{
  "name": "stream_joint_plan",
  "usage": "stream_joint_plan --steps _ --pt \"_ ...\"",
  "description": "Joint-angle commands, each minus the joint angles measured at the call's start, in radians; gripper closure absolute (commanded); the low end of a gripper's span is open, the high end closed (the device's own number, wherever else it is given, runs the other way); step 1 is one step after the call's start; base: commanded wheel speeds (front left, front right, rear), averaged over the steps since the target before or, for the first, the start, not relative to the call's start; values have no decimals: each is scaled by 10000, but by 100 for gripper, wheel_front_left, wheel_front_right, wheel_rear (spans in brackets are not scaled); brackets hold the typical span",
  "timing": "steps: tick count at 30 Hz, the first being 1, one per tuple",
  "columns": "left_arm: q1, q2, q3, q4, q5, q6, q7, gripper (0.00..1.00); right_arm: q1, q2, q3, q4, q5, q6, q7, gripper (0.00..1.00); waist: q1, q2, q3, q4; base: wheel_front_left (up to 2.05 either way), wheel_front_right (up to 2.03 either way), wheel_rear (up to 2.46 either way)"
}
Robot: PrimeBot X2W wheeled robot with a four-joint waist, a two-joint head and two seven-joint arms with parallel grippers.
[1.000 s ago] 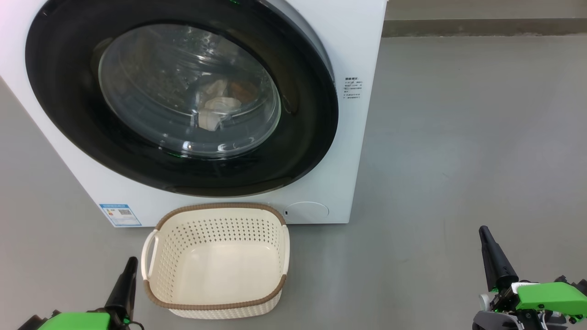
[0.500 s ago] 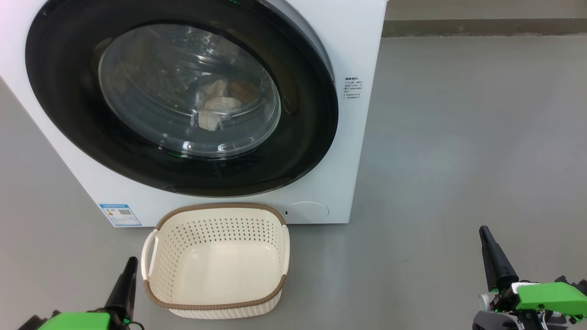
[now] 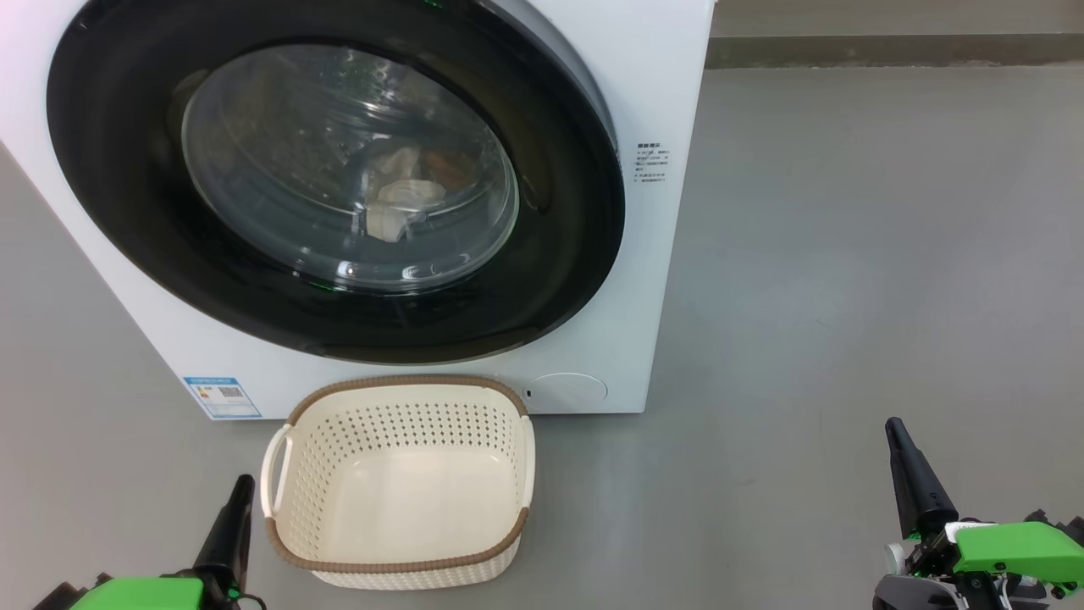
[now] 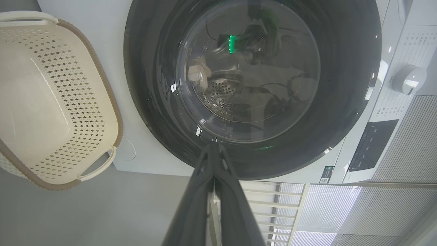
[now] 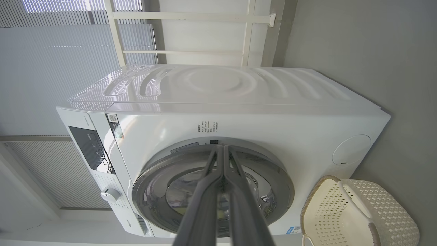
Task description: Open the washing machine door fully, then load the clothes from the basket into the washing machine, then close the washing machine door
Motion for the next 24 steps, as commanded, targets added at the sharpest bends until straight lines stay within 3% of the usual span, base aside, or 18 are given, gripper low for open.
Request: stream_joint_plan --steps 1,24 --pt "-412 132 352 -191 -30 -29 61 100 -106 -13 210 -302 -19 16 74 100 0 0 0 0 0 0 0" --pt "-412 128 356 -191 -26 -29 64 100 -107 -7 200 -302 -27 16 81 100 0 0 0 0 0 0 0"
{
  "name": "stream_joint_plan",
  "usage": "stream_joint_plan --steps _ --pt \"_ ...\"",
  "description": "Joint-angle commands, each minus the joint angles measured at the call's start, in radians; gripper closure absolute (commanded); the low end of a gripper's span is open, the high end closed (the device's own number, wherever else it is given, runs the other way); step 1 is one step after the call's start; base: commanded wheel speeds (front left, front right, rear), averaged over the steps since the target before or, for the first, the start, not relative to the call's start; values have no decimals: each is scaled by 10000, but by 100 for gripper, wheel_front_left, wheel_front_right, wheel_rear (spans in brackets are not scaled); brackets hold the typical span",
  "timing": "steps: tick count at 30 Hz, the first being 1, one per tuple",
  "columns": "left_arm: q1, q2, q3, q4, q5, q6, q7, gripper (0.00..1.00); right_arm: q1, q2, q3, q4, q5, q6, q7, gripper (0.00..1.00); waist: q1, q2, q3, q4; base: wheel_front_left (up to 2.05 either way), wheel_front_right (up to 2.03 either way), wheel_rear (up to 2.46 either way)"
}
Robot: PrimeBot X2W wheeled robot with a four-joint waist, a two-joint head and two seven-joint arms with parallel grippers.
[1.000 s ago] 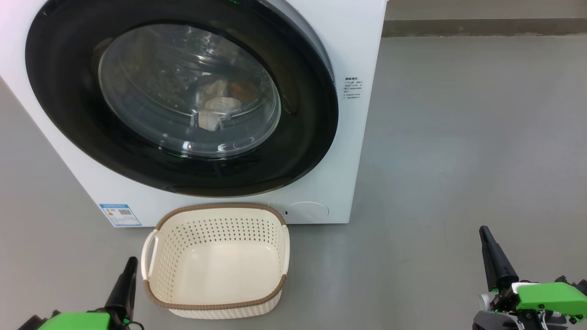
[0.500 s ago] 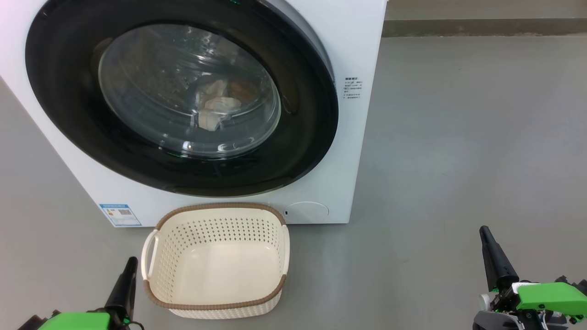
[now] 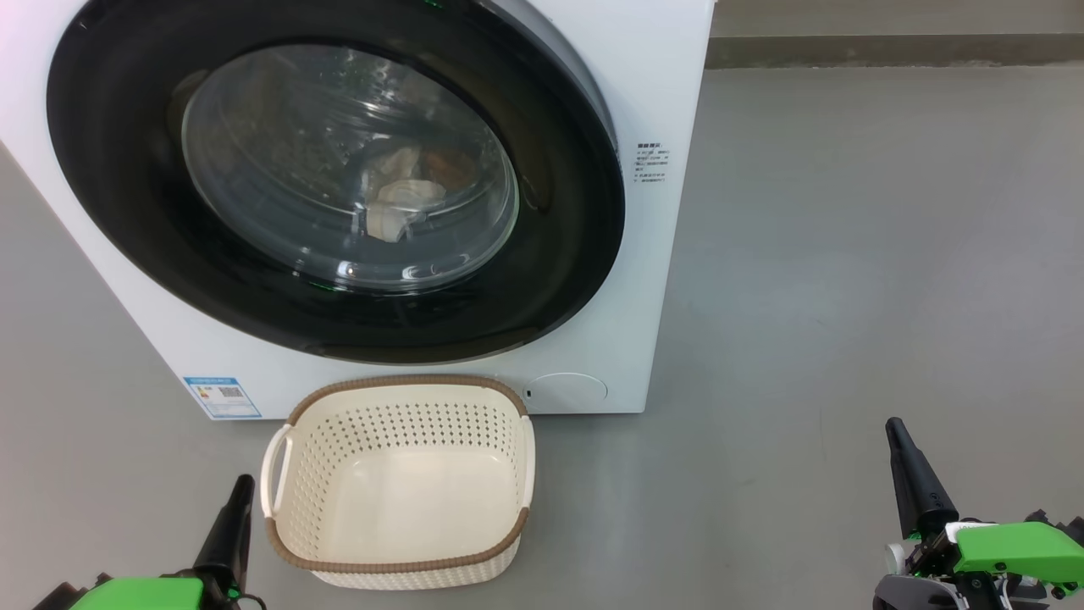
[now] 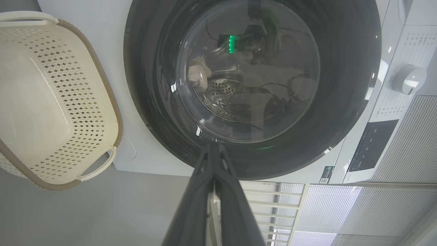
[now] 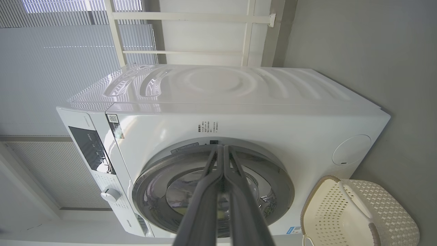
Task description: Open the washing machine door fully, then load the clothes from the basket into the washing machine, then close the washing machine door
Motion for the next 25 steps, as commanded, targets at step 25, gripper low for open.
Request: stream_joint_plan --steps 25 --pt "-412 128 354 -192 -23 -29 65 100 -107 -12 213 -301 -30 16 75 100 0 -1 0 0 0 0 0"
